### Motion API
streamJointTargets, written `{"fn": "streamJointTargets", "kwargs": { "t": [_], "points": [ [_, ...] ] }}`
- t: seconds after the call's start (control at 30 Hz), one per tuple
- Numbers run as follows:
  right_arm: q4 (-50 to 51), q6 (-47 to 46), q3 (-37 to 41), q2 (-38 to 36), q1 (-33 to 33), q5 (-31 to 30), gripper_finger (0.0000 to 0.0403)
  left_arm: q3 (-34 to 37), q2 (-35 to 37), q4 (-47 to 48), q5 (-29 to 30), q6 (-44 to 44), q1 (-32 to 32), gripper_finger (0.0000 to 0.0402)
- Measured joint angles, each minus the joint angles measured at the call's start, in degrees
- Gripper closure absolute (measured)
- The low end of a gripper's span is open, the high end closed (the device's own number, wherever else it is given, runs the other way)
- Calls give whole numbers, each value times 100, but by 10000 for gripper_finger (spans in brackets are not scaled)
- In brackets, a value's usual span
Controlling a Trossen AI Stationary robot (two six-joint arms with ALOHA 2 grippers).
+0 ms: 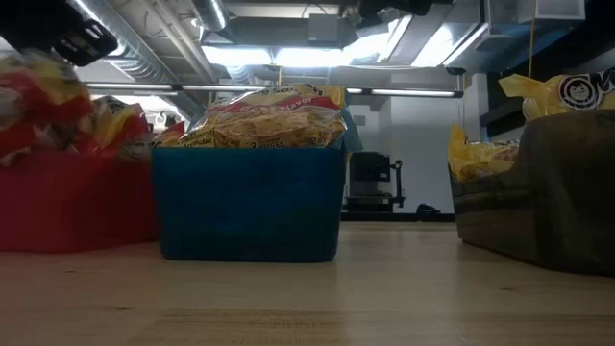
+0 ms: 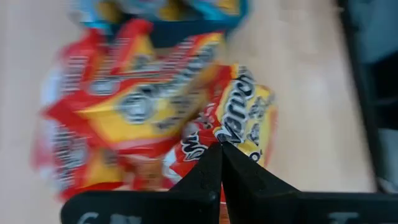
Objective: Sort Maruchan noodles
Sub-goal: Remove the red noodle from the red bin
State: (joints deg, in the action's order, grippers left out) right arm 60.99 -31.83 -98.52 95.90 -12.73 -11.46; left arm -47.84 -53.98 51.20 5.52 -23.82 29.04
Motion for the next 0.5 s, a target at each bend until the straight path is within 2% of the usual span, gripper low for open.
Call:
{"fn": "streamJointTargets", "kwargs": {
  "t": [0.1, 0.3, 0.5],
  "points": [
    [0, 2, 0, 0, 0, 2, 389, 0, 17, -191, -559, 40, 9, 401],
    [2, 7, 0, -1, 0, 4, 388, 0, 33, -411, -1310, 29, 183, 401],
    [1, 37, 0, 0, 0, 7, 388, 0, 31, -594, -1364, -165, 301, 401]
  ]
}}
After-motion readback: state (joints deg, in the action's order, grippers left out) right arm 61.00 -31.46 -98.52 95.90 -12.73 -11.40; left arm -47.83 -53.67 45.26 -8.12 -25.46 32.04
